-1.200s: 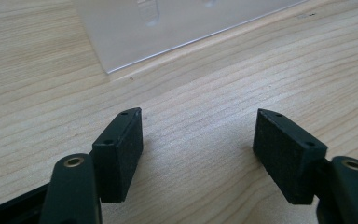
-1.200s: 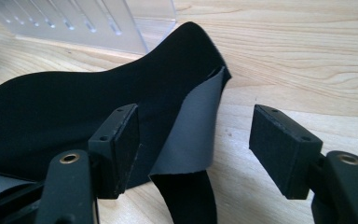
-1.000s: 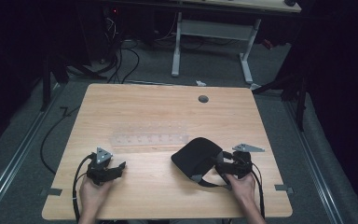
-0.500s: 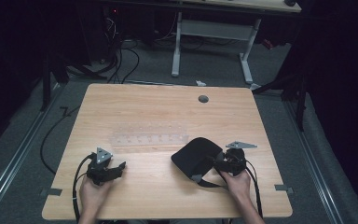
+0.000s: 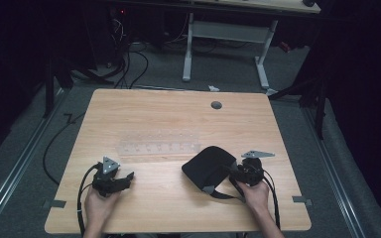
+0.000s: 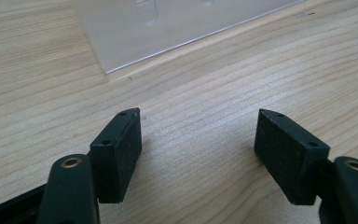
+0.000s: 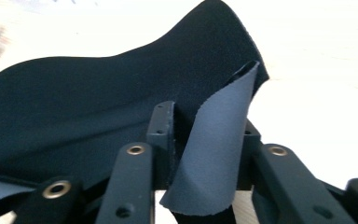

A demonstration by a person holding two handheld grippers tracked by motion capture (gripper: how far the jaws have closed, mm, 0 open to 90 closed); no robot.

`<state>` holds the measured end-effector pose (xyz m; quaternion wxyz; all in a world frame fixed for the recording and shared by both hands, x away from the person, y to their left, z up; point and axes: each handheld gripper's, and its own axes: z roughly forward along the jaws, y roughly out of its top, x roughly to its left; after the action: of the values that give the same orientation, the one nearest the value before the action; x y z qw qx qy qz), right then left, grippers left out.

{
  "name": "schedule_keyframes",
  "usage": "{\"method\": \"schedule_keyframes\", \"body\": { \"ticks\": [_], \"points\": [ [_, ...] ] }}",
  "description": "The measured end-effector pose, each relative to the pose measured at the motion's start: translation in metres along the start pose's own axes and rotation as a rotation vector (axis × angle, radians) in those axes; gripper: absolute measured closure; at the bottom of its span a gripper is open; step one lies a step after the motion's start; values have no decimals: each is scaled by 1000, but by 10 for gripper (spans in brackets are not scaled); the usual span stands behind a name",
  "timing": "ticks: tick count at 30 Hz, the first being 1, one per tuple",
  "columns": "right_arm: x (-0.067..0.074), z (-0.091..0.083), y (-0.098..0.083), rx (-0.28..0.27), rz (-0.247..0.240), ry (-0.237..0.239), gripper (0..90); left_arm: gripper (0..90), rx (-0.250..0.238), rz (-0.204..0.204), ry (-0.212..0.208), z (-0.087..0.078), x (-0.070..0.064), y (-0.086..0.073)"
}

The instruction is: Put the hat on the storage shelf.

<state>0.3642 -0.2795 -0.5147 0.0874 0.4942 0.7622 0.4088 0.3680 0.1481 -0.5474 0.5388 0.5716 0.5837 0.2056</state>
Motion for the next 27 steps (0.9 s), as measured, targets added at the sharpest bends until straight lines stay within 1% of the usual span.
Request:
{"method": "schedule_keyframes", "body": {
  "ticks": [2, 4, 5, 6, 7, 8, 9, 10, 12, 14, 17, 22, 27],
  "points": [
    [-2, -1, -2, -14, 2, 27, 738, 324, 0, 0, -1, 0, 0, 0],
    [-2, -2, -4, -21, -18, 49, 759, 314, 4, 5, -7, 0, 0, 0],
    [-2, -2, -4, -21, -18, 49, 759, 313, 4, 5, -7, 0, 0, 0],
    [-3, -3, -6, -26, -22, 69, 777, 311, 5, 7, -10, 0, -1, -1],
    [-3, -3, -6, -26, -22, 69, 777, 308, 5, 7, -10, 0, -1, -1],
    [-3, -4, -8, -30, -21, 85, 795, 308, 6, 6, -13, 0, -1, -1],
    [-3, -4, -8, -30, -21, 85, 795, 305, 6, 6, -13, 0, -1, -1],
    [-5, -5, -9, -39, -18, 101, 815, 305, 8, 9, -14, 0, -1, -1],
    [-5, -6, -10, -44, -4, 118, 830, 303, 8, 5, -15, 0, -1, -1],
    [-4, -7, -10, -53, -5, 136, 843, 303, 10, 7, -15, 0, -1, -1],
    [-3, -8, -9, -54, -5, 142, 851, 302, 8, 3, -15, 0, -1, 0],
    [1, -15, -9, -78, -12, 163, 859, 296, 9, 1, -14, 0, -1, 0],
    [1, -21, -9, -95, -1, 167, 860, 229, 23, -1, -21, 1, -1, -1]
  ]
}}
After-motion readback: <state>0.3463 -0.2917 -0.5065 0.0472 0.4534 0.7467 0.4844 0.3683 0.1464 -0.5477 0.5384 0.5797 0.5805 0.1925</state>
